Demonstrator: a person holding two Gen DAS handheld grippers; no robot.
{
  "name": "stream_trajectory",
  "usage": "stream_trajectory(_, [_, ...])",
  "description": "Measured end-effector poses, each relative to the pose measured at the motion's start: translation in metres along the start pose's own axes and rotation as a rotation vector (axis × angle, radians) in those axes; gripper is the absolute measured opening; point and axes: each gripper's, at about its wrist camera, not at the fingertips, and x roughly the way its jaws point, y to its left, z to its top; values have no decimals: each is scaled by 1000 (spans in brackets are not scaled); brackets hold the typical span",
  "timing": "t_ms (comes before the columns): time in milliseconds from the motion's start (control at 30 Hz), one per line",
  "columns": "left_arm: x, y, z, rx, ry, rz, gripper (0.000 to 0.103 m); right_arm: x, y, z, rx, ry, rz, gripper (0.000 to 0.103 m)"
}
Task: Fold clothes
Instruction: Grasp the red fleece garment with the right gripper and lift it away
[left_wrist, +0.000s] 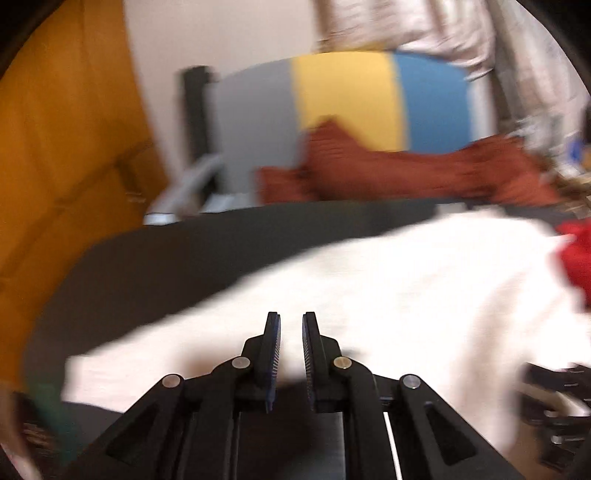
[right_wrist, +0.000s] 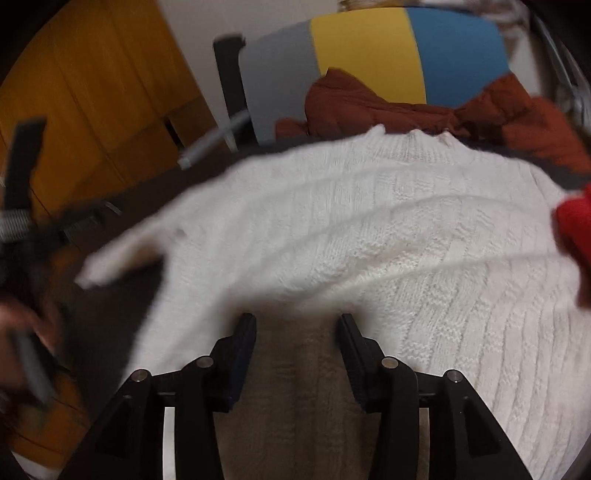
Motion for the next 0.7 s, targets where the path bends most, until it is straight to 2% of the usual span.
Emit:
stream_trajectory(33, [5, -14, -3, 13, 15, -42, 11, -17, -11, 0, 7, -38, -52, 51])
stream_trajectory(100, [21, -34, -9, 37, 49, -112, 11, -52, -34, 0, 22, -114, -155, 82])
stream_trajectory(167, [35, -52, -20, 38, 91, -162, 11, -86, -57, -1, 37, -191, -258, 95])
stream_trajectory(233, [45, -62, -29, 40, 118, -170, 11, -121, -80, -1, 51, -267, -361, 95])
stream_trajectory(333, [51, -63, -42, 46, 78, -136, 14, -116, -128, -3, 55, -146, -519, 95])
stream_trajectory(367, [51, -59, -45, 45, 68, -126, 20, -113, -138, -3, 63, -127, -525, 95])
stream_trajectory(467, [48, -45, -56, 39, 52, -101, 26, -105, -169, -5, 89, -74, -538, 95])
stream_trajectory(500, [49, -39, -56, 18, 54, -107, 28, -102, -179, -6, 98, -57, -542, 92])
stream_trajectory(533, [51, -32, -55, -12, 61, -122, 31, -99, -189, -7, 107, -39, -546, 82])
stream_trajectory(567, [54, -25, -54, -43, 68, -137, 31, -96, -199, -7, 116, -21, -551, 50])
stream_trajectory(600, [54, -23, -52, -53, 69, -138, 31, -93, -209, -8, 124, -3, -555, 25])
stream_trajectory(633, [54, -23, -49, -50, 68, -132, 31, -91, -220, -9, 133, 14, -559, 23])
stream_trajectory(700, [53, -30, -49, -13, 61, -97, 31, -109, -235, -5, 160, -26, -570, 16])
